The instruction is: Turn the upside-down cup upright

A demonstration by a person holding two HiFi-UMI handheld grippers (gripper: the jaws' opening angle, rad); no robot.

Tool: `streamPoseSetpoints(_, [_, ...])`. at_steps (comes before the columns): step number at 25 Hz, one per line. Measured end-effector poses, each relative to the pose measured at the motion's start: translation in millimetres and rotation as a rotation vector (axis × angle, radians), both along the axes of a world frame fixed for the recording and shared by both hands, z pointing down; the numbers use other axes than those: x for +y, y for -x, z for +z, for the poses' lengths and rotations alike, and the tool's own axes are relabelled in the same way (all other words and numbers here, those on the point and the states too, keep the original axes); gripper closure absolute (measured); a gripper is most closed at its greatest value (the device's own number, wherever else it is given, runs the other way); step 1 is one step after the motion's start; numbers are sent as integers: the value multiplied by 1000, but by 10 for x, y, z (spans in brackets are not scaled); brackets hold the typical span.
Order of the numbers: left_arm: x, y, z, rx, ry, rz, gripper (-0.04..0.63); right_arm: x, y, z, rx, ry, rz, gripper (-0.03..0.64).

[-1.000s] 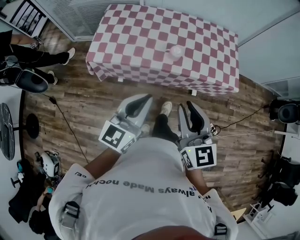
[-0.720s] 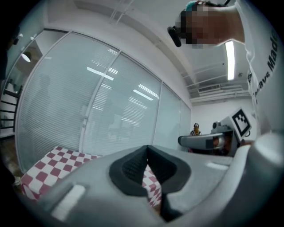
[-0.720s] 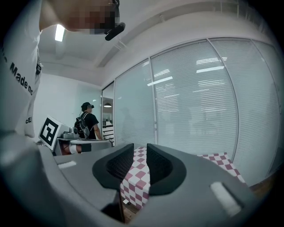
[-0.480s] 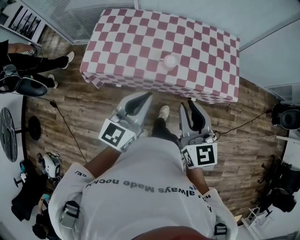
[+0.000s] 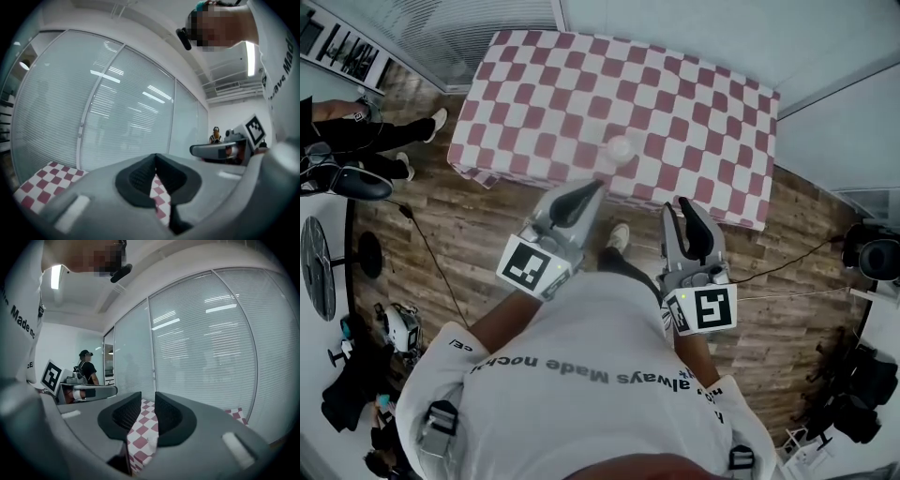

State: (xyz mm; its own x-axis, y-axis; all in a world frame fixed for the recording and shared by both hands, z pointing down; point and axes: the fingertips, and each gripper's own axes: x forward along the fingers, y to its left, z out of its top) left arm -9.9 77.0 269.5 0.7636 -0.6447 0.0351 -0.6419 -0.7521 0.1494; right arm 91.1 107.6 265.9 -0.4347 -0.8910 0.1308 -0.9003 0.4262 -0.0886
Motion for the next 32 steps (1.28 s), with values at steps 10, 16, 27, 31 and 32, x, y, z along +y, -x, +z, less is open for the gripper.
streamPoseSetpoints(10, [-645,-542,25,-4,1,-29,591,-690,-523,31,3,-4,-39,526])
streamPoseSetpoints(16, [-826,-667,99,-2,8,-24,591,-861,-647,63,5,-5,-31,526])
streamPoseSetpoints(27, [-1127,-476,1,17,-9,6,591,-1146,-376,-59,13,-29,-17,526])
streamPoseSetpoints(31, [-1274,-300,-91,24,-32,16,591,-1279,-201,-146,19,-43,-12,526])
streamPoseSetpoints(32, [-1305,-253,-110,23,-37,19,591,-1312,-149,-162,20,-48,-12,526])
